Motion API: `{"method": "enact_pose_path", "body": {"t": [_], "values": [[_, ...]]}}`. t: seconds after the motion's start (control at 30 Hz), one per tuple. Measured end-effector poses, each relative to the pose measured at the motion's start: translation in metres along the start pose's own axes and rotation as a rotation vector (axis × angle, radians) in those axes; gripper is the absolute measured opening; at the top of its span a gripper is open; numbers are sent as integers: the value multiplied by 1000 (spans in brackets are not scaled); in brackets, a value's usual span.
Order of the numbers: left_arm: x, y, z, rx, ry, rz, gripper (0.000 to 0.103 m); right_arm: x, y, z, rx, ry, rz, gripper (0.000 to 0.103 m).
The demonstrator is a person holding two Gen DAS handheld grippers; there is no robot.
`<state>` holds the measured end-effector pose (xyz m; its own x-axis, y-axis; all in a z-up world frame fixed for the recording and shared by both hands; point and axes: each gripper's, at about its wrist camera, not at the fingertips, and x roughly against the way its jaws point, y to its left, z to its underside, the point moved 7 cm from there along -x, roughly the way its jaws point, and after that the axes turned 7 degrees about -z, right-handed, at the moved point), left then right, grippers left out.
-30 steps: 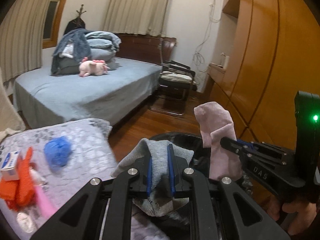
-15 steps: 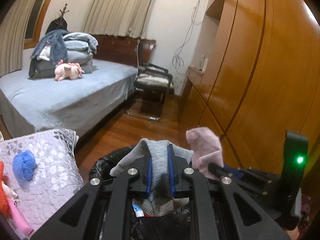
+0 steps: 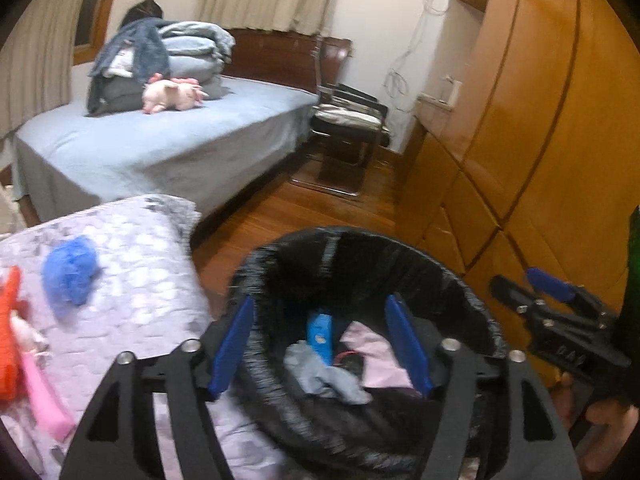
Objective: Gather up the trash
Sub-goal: 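Open both tools to drop the socks into the bin, then move the left tool back to the pillow and close on the white ball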
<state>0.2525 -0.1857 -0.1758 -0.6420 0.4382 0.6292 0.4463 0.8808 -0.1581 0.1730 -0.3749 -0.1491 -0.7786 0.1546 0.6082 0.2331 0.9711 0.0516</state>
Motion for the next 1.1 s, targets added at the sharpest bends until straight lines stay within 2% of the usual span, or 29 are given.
{"method": "enact_pose_path", "body": {"t": [0.13, 0.27, 0.47, 0.6, 0.8, 0.97, 1.1], "values": [[13, 35, 2, 25, -26, -83, 85, 3, 9, -6, 13, -33, 7, 98], [31, 71, 8, 62, -45, -168, 91, 0, 28, -10, 33, -35, -30, 98], [62, 121, 23, 106, -73, -293, 91, -6, 75, -12, 78, -28, -109, 98], [87, 158, 37, 128, -89, -393, 91, -10, 119, -12, 115, -23, -191, 98], [115, 210, 61, 180, -77, -517, 91, -13, 171, -8, 163, -12, -291, 98], [125, 240, 87, 209, -53, -589, 91, -17, 213, -1, 204, -1, -363, 98], [126, 256, 104, 235, -30, -617, 91, -23, 241, 8, 238, 11, -406, 98]]}}
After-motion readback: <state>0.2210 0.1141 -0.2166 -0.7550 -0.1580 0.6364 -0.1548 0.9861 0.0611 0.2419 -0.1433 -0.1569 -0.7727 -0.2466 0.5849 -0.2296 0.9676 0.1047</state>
